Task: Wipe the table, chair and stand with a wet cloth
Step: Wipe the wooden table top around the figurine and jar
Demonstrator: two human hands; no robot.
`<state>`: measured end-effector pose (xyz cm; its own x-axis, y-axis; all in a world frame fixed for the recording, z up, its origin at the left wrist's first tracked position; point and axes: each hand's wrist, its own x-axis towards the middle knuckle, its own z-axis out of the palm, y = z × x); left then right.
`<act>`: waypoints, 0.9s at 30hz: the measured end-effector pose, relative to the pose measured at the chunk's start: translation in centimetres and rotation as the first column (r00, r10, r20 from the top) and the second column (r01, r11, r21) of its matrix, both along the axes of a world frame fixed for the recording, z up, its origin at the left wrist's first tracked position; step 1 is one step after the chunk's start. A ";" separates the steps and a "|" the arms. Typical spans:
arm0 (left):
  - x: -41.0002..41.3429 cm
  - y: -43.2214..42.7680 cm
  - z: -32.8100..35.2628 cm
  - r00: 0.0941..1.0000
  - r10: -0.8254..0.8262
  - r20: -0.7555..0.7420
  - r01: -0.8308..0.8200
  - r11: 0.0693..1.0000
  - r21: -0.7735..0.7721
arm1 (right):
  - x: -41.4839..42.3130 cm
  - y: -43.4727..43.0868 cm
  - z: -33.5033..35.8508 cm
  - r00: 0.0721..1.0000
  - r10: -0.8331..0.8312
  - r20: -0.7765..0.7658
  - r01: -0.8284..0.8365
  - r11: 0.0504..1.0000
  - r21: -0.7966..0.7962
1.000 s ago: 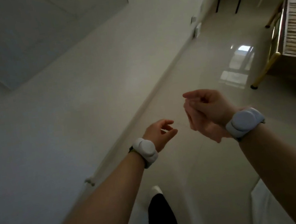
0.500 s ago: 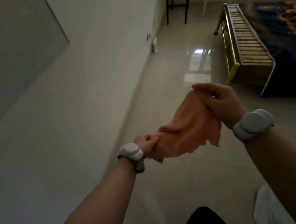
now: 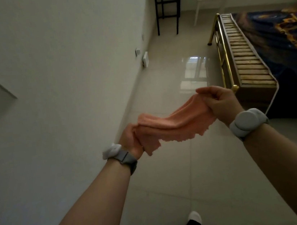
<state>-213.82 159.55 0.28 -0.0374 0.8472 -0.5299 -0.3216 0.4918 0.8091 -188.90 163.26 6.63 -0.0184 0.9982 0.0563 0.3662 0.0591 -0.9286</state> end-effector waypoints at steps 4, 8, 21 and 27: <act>-0.1 7.1 -1.1 0.990 -0.062 -0.128 0.075 0.992 0.105 | 0.5 7.5 0.1 1.000 -0.015 0.004 0.015 1.000 0.018; -1.6 12.6 -0.4 0.914 0.149 -0.376 -0.135 0.989 0.064 | 1.4 12.8 -0.6 0.997 -0.075 0.005 0.075 0.997 0.032; -5.7 41.6 2.3 0.596 0.077 -0.799 0.281 0.913 0.297 | 0.8 37.2 0.0 0.958 -0.081 0.275 0.100 0.994 -0.054; -5.4 52.7 2.9 0.356 0.149 -0.923 0.413 0.861 0.298 | 2.5 45.6 -0.9 0.780 0.077 0.621 0.038 0.985 -0.170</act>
<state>-219.20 212.22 3.19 -0.1082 0.9815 0.1578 0.7671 -0.0185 0.6412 -186.37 208.89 5.74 -0.0121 0.9904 -0.1376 0.8682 -0.0579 -0.4929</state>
